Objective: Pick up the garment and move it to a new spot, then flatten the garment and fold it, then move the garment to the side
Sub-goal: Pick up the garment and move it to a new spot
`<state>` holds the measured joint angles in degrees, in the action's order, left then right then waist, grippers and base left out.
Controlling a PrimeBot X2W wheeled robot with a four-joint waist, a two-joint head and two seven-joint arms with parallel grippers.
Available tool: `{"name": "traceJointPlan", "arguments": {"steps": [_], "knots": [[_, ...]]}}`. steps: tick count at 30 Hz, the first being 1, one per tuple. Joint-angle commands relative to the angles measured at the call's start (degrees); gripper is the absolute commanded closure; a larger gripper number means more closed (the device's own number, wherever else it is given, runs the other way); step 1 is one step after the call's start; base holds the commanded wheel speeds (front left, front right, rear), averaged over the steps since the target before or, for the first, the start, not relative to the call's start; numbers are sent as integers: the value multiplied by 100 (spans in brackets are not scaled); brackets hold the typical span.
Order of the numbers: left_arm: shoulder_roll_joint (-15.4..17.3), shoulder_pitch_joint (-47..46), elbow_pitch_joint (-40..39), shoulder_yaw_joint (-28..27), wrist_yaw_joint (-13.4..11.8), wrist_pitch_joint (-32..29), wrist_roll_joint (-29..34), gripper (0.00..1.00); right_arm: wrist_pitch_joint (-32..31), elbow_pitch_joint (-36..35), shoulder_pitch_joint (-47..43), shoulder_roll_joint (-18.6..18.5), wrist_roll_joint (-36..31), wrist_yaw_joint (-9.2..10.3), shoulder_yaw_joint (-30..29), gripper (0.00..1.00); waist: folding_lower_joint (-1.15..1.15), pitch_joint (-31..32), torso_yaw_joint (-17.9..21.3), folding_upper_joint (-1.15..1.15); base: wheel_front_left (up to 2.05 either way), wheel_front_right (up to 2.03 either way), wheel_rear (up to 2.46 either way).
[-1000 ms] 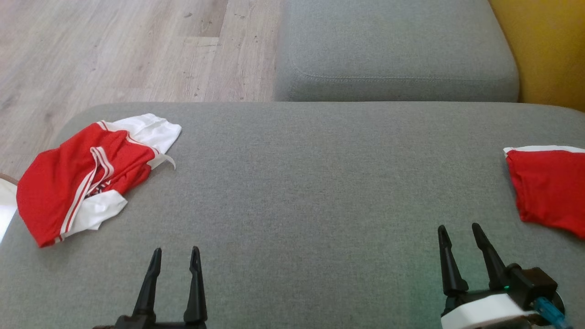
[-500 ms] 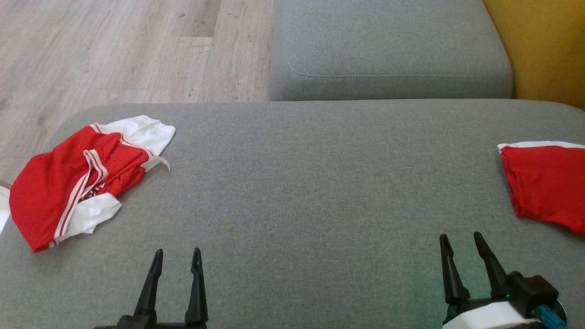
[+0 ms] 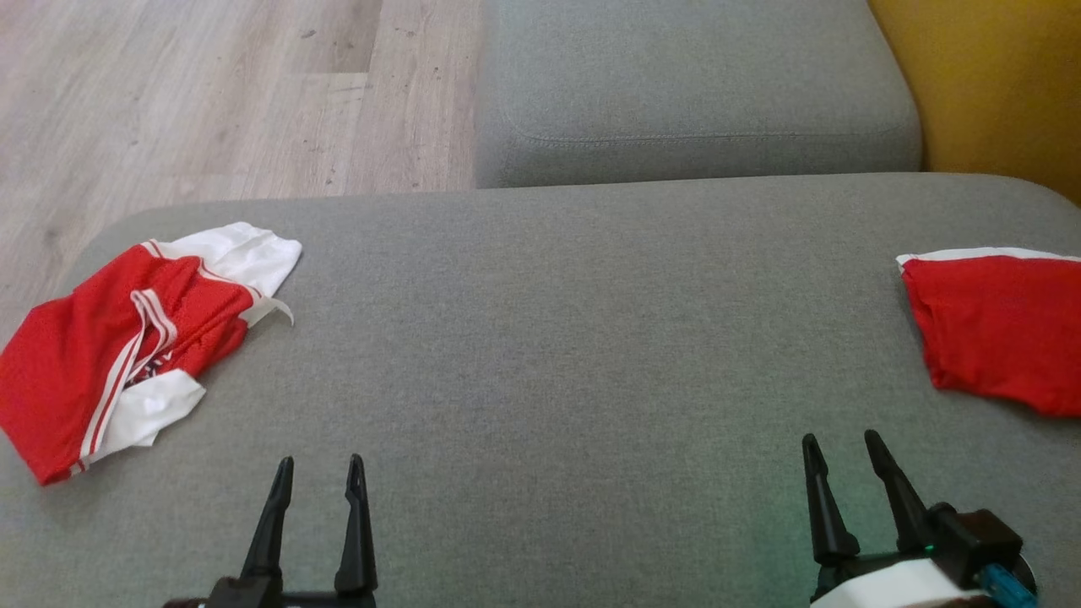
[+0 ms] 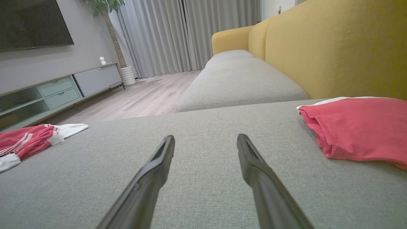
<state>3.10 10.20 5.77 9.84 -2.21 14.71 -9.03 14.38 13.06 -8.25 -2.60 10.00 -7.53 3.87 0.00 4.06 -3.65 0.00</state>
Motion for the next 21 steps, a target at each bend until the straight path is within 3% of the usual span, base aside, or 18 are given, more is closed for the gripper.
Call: {"name": "traceJointPlan", "arguments": {"steps": [1,6,10,21], "knots": [[-23,-320,-160,-202,10,29,38,0,62,-177,129,-28,-43,4,154,0,0,1,4,0,0,0,0],[-23,-347,-147,-160,15,29,37,0,62,-195,85,-28,-61,4,179,0,0,-5,-100,0,0,0,0],[-23,-399,-152,-140,8,29,43,0,62,-216,59,-28,-61,4,215,0,0,-20,-458,0,0,0,0],[-23,-330,-224,-274,-27,29,55,0,62,-234,44,-28,20,4,349,0,0,-177,-2191,0,0,0,0]]}}
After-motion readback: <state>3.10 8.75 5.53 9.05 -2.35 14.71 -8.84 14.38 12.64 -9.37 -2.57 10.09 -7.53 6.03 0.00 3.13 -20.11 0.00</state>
